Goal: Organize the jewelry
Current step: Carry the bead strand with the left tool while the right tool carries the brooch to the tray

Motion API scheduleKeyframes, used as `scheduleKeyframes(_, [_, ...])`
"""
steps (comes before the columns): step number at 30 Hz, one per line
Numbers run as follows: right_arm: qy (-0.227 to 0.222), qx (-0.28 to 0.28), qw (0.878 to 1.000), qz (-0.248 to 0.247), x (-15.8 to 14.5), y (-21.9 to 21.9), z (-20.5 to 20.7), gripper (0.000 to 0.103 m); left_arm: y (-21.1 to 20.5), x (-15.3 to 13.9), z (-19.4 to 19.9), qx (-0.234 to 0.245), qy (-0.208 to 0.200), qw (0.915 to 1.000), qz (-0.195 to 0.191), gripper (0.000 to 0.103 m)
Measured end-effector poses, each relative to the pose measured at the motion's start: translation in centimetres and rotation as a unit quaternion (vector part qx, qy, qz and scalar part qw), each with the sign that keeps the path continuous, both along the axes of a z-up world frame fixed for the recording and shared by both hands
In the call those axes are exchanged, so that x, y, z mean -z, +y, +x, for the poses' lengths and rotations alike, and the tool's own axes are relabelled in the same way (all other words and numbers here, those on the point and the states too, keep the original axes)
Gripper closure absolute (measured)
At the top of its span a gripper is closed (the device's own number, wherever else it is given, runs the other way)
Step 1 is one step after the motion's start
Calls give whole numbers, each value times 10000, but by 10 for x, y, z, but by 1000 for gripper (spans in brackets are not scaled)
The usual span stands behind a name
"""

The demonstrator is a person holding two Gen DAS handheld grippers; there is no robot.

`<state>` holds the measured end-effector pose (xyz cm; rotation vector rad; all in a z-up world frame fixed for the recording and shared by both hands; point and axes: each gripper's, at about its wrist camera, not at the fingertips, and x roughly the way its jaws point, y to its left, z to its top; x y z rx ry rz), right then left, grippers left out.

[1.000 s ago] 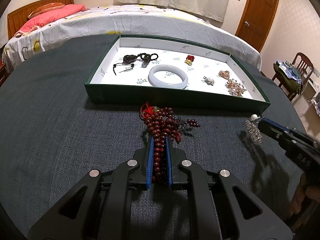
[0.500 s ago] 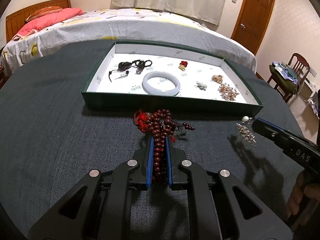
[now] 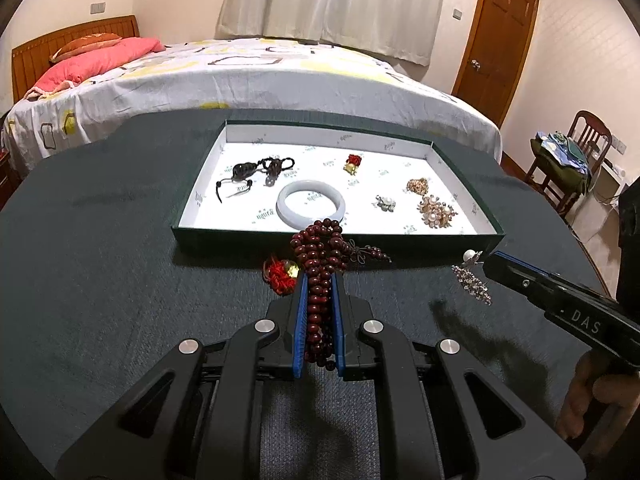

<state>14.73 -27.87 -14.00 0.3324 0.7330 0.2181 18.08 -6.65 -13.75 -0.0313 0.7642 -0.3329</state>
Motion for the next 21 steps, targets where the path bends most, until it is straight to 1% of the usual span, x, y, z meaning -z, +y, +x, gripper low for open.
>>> scheduleKeyframes(6, [-121,25,9998,-134,-9,4,1,100,-4,-7,5,44,-99,9999,-11,92])
scheduleKeyframes(14, [-95,23,9999,-93,-5,5,2,100,-7,-7,9,77,-98,9999,-34,92])
scheduleKeyframes(21, [-207,15,9997,-101,-11,6,3,100,-8,-6,12,78,-70,9999,-64,92])
